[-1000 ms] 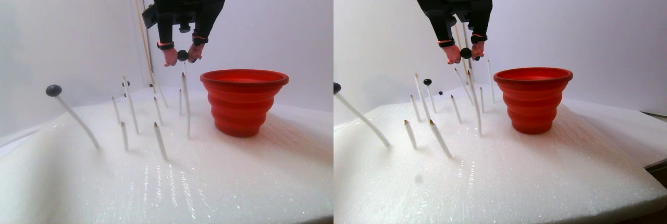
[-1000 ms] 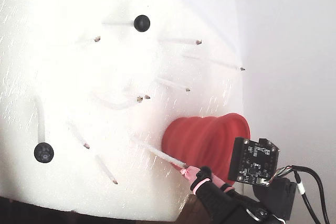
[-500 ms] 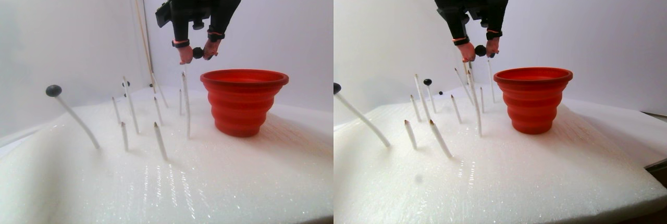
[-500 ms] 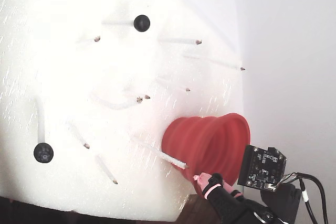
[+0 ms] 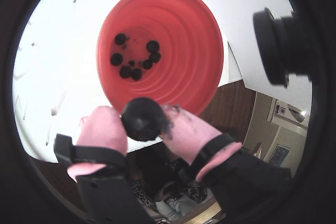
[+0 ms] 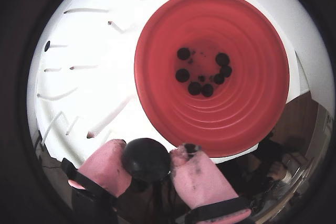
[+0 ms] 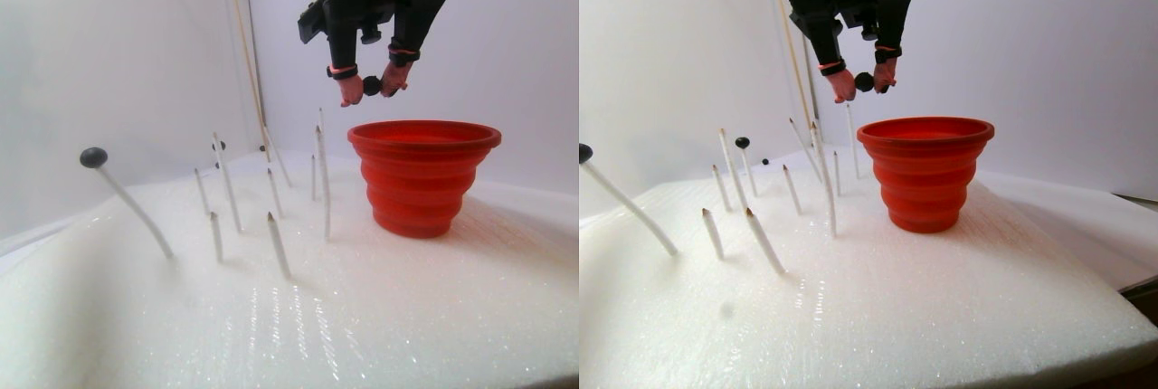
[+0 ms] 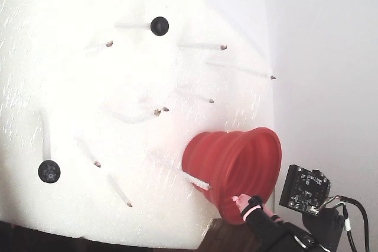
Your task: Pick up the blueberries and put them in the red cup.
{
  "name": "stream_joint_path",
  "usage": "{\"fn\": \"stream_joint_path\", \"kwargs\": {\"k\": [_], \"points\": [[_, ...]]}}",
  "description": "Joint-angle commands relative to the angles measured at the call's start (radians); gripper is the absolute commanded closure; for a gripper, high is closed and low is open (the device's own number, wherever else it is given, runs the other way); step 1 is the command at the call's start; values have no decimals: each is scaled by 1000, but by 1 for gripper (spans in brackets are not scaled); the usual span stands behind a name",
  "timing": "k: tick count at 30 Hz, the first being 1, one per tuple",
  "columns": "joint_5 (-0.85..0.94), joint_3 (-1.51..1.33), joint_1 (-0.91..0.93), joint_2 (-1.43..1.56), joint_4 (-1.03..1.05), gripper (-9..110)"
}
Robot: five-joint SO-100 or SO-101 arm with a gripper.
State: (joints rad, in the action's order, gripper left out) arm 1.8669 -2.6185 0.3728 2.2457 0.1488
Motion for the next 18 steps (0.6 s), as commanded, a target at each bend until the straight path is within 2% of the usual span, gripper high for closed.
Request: {"fn": "stream_joint_path", "kwargs": {"k": [1, 18], "points": [[-12, 80, 26, 2, -32, 89], [-29, 83, 92, -86, -147, 86]]}}
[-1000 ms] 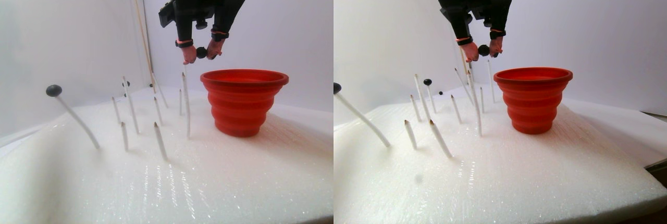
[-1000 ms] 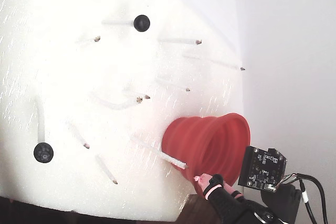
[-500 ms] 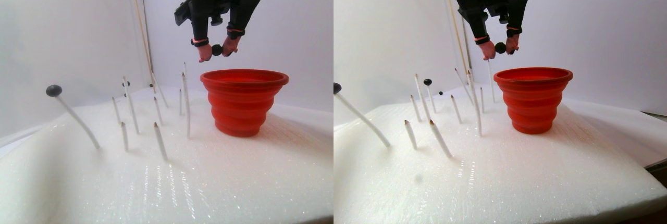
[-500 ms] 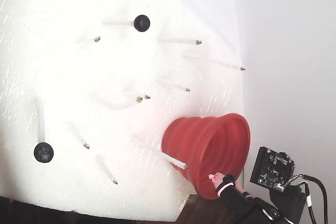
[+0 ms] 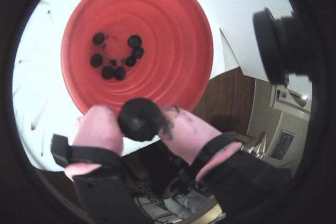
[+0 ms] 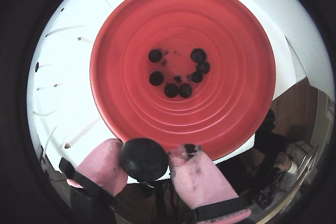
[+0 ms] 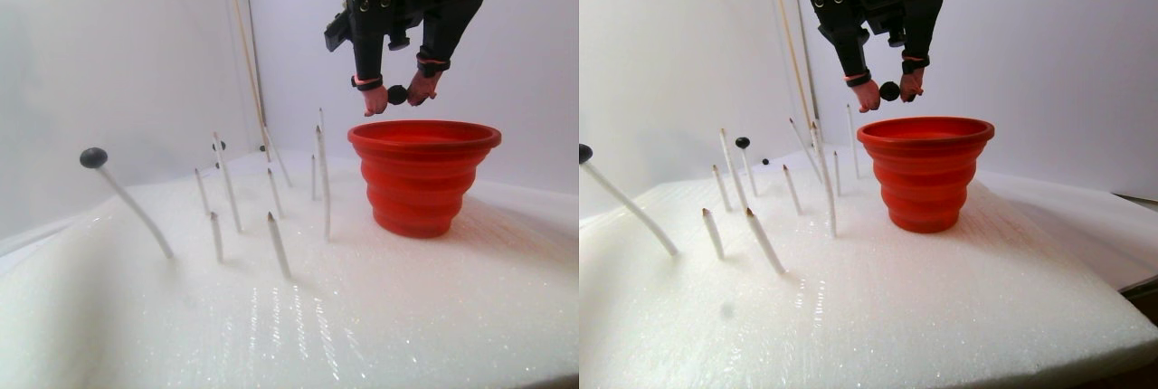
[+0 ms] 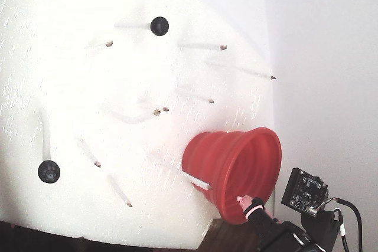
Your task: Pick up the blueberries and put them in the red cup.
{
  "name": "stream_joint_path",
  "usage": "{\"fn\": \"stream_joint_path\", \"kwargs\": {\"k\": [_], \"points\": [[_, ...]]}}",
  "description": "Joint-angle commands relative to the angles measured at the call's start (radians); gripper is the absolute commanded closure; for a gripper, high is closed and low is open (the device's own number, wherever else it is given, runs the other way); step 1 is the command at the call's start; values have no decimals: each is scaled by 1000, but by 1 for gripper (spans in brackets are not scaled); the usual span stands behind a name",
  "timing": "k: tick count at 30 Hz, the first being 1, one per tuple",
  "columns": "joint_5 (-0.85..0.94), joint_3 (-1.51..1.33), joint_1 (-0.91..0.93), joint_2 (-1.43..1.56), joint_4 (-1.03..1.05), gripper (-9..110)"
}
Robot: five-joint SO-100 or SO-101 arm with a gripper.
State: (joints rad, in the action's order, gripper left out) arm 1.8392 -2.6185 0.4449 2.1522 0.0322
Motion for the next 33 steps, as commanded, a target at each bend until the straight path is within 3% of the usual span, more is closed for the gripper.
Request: {"fn": "stream_joint_path", "kwargs": {"k": [1, 12, 33], "points": [[-2, 83, 20, 5, -35, 85], [-2, 92, -3, 12, -38, 82], [-34, 63, -164, 215, 143, 84]]}}
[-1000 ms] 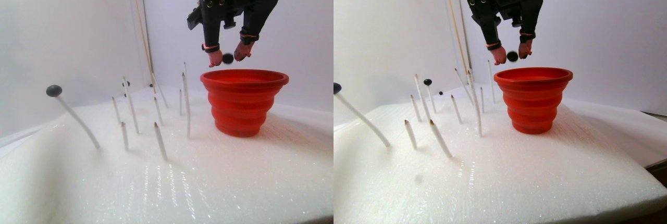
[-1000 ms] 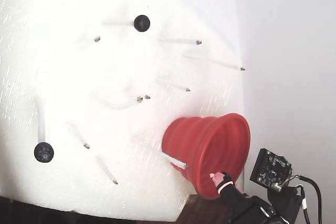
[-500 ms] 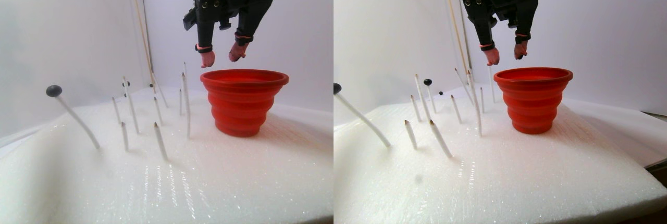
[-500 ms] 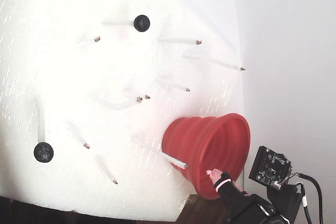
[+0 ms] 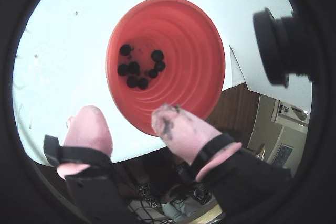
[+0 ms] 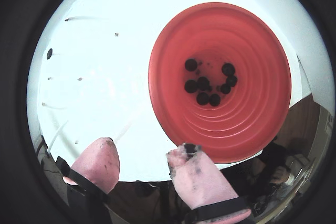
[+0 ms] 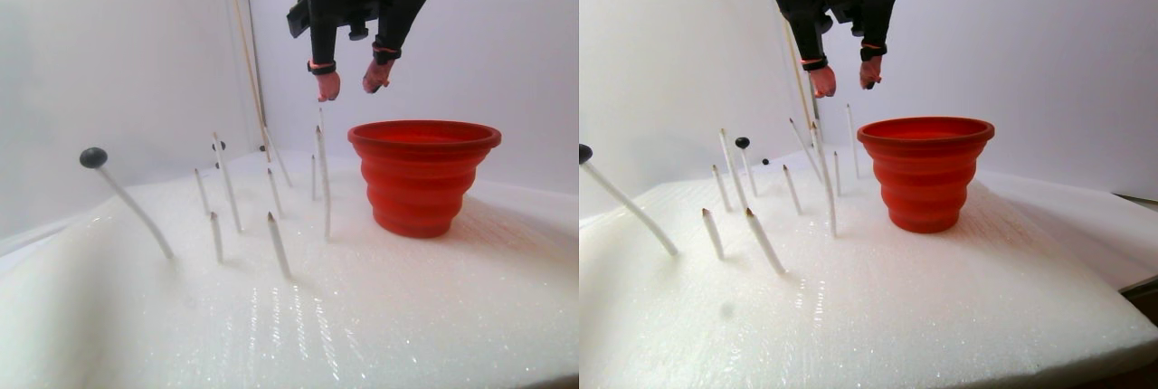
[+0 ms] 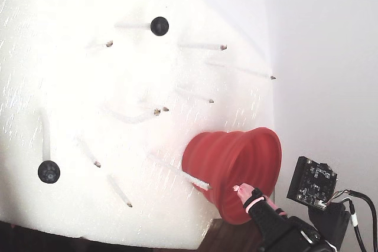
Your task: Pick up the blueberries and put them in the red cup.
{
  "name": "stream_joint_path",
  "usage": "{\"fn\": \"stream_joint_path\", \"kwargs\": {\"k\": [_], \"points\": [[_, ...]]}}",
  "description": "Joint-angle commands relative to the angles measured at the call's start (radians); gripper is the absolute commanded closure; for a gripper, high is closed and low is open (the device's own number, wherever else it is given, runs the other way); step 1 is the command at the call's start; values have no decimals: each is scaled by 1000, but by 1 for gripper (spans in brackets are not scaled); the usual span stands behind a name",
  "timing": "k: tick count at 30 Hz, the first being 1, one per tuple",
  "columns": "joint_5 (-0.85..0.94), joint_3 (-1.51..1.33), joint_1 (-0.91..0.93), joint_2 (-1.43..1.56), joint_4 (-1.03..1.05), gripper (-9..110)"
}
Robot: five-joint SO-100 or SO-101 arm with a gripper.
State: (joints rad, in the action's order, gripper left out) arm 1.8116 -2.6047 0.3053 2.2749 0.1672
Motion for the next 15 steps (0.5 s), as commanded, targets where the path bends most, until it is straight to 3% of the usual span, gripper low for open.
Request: {"fn": "stream_joint_path", "kwargs": {"k": [1, 15], "points": [[-9, 51, -35, 103, 20, 84], [-29, 43, -138, 189, 95, 84]]}}
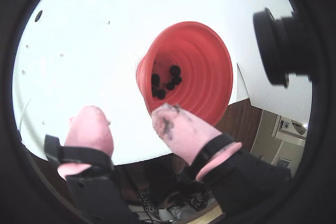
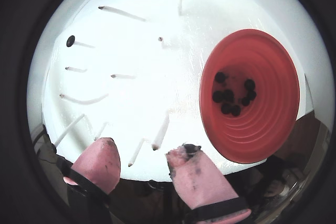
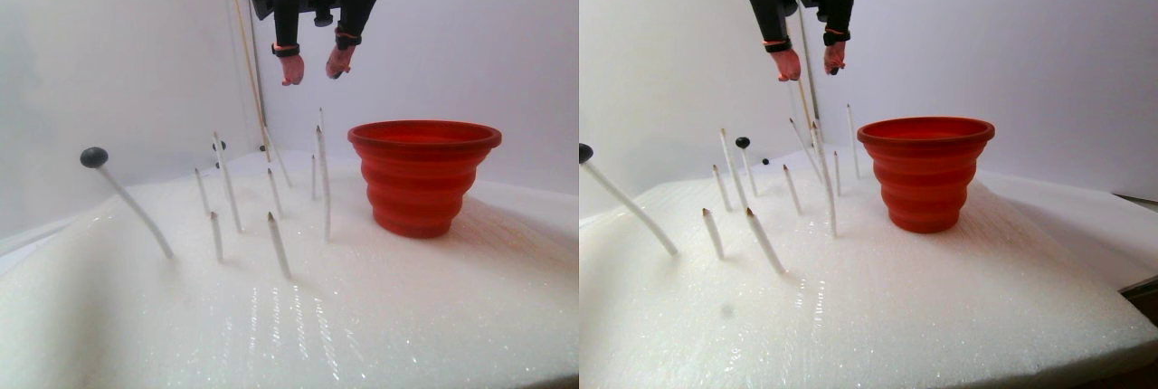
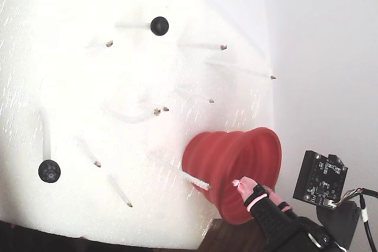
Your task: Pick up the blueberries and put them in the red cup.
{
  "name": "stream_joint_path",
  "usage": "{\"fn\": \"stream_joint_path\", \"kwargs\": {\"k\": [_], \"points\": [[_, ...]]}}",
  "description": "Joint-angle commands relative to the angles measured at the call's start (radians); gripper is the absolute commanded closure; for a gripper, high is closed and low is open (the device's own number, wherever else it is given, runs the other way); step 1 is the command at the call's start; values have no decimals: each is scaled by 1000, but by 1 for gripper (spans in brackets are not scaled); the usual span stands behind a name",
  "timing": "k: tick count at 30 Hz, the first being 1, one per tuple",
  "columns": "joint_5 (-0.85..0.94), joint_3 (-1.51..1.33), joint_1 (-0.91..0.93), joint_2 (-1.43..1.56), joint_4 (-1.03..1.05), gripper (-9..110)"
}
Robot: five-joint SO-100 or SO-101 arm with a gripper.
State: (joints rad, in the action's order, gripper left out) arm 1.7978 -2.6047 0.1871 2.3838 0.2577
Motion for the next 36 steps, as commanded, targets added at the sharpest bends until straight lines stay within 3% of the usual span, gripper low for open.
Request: {"fn": "stream_joint_path", "kwargs": {"k": [1, 36], "points": [[-17, 41, -25, 83, 6, 84], [0, 127, -201, -172, -167, 84]]}}
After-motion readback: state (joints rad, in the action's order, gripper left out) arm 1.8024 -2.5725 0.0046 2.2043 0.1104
